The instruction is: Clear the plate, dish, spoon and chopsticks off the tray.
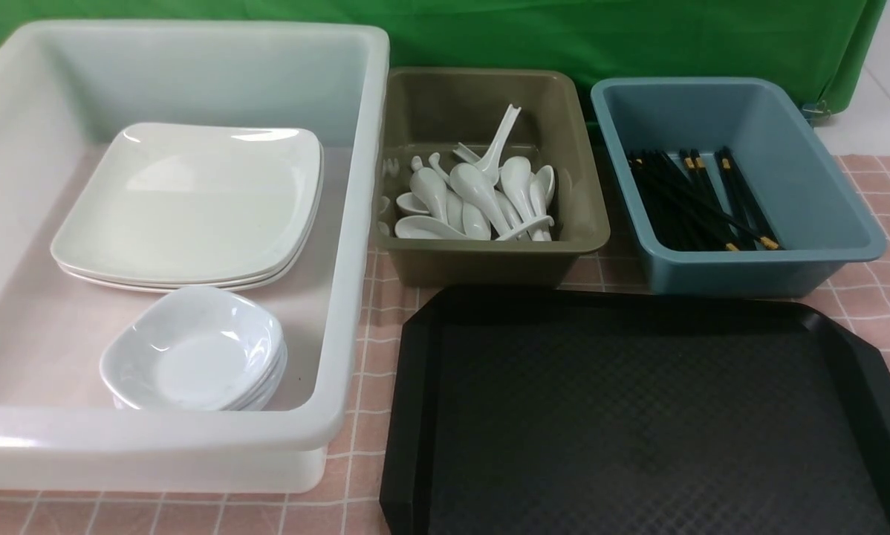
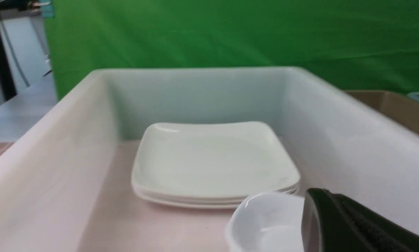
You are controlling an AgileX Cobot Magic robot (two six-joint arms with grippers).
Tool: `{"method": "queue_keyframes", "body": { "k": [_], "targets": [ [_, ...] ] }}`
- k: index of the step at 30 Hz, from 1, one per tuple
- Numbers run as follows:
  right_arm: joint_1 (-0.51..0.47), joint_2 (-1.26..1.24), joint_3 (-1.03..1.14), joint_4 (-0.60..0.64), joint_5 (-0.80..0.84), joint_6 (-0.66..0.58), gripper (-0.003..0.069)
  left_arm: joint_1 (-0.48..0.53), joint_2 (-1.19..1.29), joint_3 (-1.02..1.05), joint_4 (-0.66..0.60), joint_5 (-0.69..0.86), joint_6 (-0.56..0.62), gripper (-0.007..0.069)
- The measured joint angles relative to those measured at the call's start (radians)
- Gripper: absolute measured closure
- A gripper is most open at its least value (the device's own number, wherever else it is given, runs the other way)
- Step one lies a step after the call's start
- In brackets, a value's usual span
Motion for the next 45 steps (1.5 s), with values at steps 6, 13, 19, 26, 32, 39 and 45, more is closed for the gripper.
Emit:
{"method": "queue_keyframes", "body": {
  "k": [6,13,19,26,32,39,45],
  "targets": [
    [0.0,0.0,0.0,0.0,0.0,0.001,0.0518,0.019,-0.057,0.015,0.034,0.11,-0.001,0.062],
    [0.0,0.0,0.0,0.0,0.0,0.001,0.0506,0.019,-0.057,0.016,0.038,0.182,0.0,0.062],
    [0.0,0.0,0.0,0.0,0.0,0.001,0.0492,0.019,-0.057,0.016,0.041,0.184,0.007,0.062],
    [0.0,0.0,0.0,0.0,0.0,0.001,0.049,0.019,-0.057,0.016,0.041,0.184,0.007,0.062],
    [0.0,0.0,0.0,0.0,0.0,0.002,0.0483,0.019,-0.057,0.016,0.041,0.184,0.007,0.062],
    [0.0,0.0,0.0,0.008,0.019,0.002,0.0463,0.019,-0.057,0.016,0.041,0.184,0.007,0.062],
    [0.0,0.0,0.0,0.154,0.174,-0.121,0.0452,0.019,-0.057,0.016,0.041,0.184,0.007,0.062]
  ]
}}
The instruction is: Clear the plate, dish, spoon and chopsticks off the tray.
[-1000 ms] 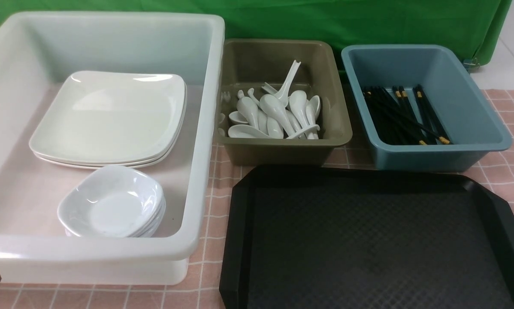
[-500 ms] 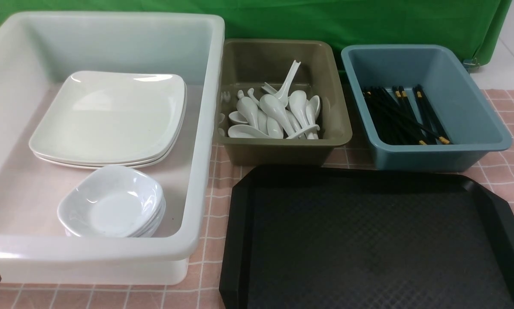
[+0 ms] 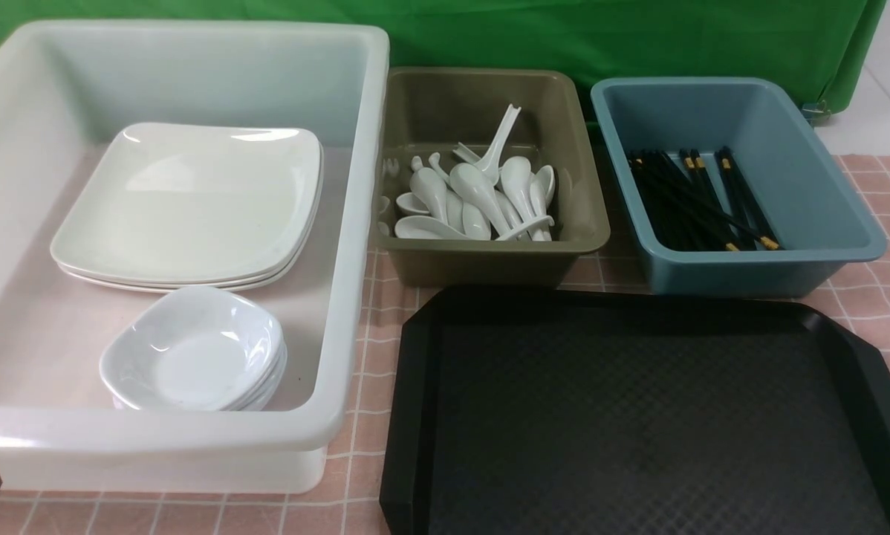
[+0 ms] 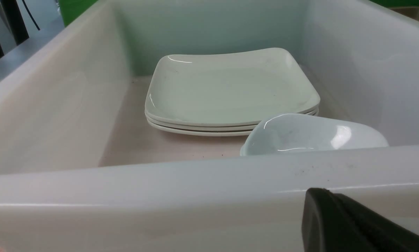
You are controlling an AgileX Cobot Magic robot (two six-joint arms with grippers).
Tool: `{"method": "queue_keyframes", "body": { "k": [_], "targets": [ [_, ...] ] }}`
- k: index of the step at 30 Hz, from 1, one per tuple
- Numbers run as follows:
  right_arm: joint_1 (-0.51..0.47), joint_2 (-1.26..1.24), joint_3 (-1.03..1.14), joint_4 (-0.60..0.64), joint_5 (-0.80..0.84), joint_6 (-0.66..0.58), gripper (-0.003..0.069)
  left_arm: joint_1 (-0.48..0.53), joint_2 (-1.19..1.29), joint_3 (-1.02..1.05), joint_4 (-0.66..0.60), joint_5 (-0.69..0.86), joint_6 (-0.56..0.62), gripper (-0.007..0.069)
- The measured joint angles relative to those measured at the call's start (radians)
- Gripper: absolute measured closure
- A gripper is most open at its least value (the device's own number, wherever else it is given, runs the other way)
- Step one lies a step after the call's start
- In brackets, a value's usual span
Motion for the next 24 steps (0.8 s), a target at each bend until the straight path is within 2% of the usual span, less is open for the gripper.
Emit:
{"method": "queue_keyframes", "body": {
  "k": [9,11,15,18,21,24],
  "targets": [
    [-0.023,-0.009,0.0,0.034,0.13,-0.09,0.0432,0.0,0.0,0.0,0.0,0.001,0.0,0.062],
    [-0.059,-0.01,0.0,0.035,0.166,-0.097,0.0428,0.0,0.0,0.0,0.0,0.001,0.0,0.062],
    [-0.264,-0.01,0.0,0.034,0.356,-0.128,0.0421,0.0,0.0,0.0,0.003,0.001,0.0,0.062],
    [-0.373,-0.011,0.016,0.033,0.428,-0.186,0.042,0.0,0.0,0.0,0.003,0.003,0.0,0.062],
    [-0.416,-0.017,0.064,0.033,0.401,-0.218,0.042,0.0,0.0,0.0,0.003,0.004,0.0,0.062],
    [-0.424,-0.032,0.168,0.033,0.296,-0.23,0.0419,0.0,0.0,0.0,0.003,0.005,0.0,0.062]
  ]
}}
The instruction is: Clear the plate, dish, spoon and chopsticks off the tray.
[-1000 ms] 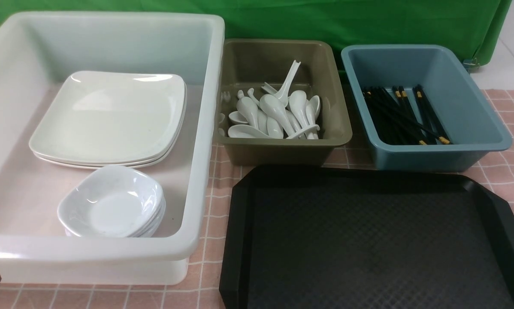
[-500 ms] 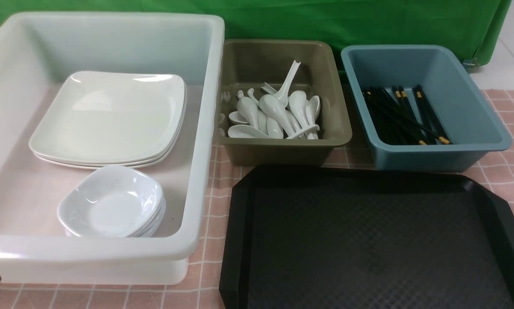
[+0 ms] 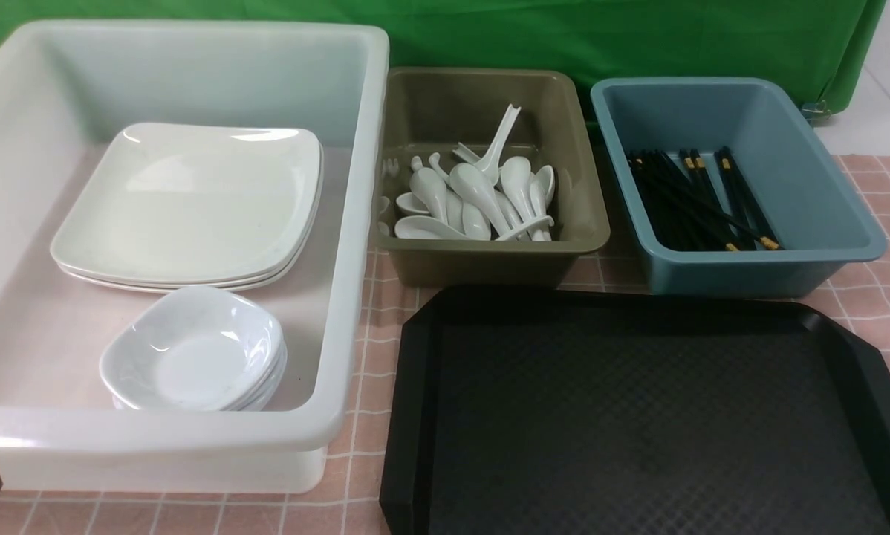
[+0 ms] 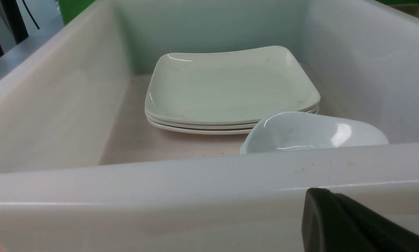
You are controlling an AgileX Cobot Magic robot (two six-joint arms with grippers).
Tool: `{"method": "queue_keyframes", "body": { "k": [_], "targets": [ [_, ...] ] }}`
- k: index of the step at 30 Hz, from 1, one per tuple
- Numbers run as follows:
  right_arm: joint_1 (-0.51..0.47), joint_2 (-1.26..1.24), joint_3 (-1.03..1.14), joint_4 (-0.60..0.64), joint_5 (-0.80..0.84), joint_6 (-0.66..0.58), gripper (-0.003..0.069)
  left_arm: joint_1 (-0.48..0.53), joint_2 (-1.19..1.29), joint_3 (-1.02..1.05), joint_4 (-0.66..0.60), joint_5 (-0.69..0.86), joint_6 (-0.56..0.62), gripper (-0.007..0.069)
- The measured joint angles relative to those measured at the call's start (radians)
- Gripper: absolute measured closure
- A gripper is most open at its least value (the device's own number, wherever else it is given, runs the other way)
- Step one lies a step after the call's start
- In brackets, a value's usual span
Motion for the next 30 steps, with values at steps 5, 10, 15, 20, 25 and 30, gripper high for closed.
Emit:
{"method": "queue_keyframes", "body": {
  "k": [5,10,15,20,25,30],
  "targets": [
    [0.0,-0.016,0.121,0.002,-0.078,0.007,0.0419,0.0,0.0,0.0,0.001,0.002,0.0,0.062],
    [0.0,-0.016,0.122,0.003,-0.068,0.007,0.0419,0.0,0.0,0.0,0.001,0.003,0.0,0.062],
    [0.0,-0.016,0.122,0.003,-0.068,0.008,0.0419,0.0,0.0,0.0,0.001,0.003,0.001,0.062],
    [0.0,-0.016,0.122,0.003,-0.068,0.009,0.0419,0.0,0.0,0.0,0.001,0.003,0.001,0.062],
    [0.0,-0.016,0.122,0.003,-0.068,0.011,0.0419,0.0,0.0,0.0,0.001,0.003,0.001,0.062],
    [0.0,-0.016,0.122,0.003,-0.068,0.011,0.0419,0.0,0.0,0.0,0.001,0.003,0.001,0.062]
  ]
}}
